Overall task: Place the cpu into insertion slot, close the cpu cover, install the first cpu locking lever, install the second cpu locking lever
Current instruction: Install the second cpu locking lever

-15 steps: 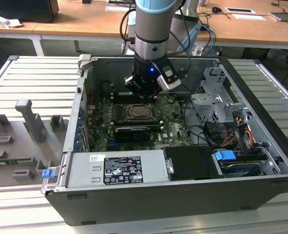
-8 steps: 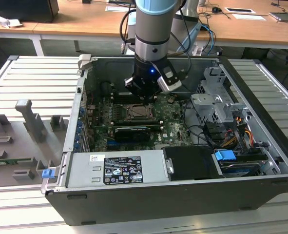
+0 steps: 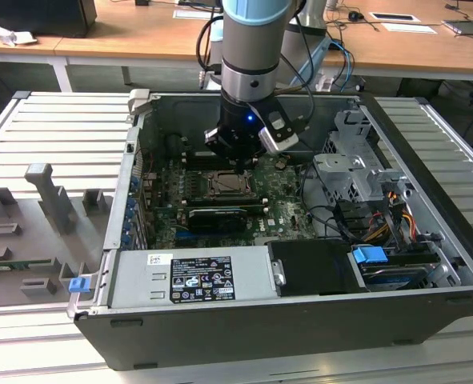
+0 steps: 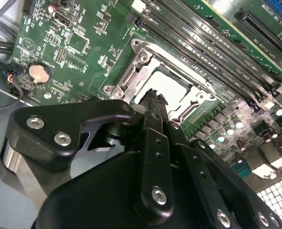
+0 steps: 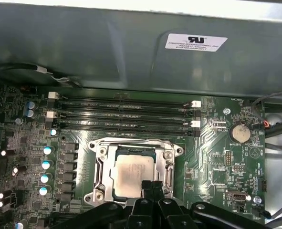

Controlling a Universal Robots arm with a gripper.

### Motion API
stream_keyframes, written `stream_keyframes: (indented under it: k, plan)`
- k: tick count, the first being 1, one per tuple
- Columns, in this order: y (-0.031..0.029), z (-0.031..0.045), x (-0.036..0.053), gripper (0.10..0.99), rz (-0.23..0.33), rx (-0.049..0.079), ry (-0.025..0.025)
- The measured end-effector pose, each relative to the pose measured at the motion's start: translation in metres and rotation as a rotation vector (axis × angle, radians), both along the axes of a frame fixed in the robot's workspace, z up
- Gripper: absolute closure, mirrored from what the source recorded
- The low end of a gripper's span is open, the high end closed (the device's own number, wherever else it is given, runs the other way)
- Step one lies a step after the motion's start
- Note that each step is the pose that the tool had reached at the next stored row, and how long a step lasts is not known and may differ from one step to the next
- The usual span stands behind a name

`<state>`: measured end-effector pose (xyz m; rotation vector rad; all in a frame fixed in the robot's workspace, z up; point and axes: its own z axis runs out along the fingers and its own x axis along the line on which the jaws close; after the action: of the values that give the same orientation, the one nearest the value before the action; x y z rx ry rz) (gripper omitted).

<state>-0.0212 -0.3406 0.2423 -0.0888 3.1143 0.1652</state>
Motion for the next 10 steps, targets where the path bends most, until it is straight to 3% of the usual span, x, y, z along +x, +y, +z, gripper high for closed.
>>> stream_keyframes:
  k: [4,10]
  plan:
    - [-0.001,0.0059,0.0,0.98,0.0,0.0,0.0]
    - [-0.0133,0.0059,-0.0003,0.98,0.0,0.0,-0.0001]
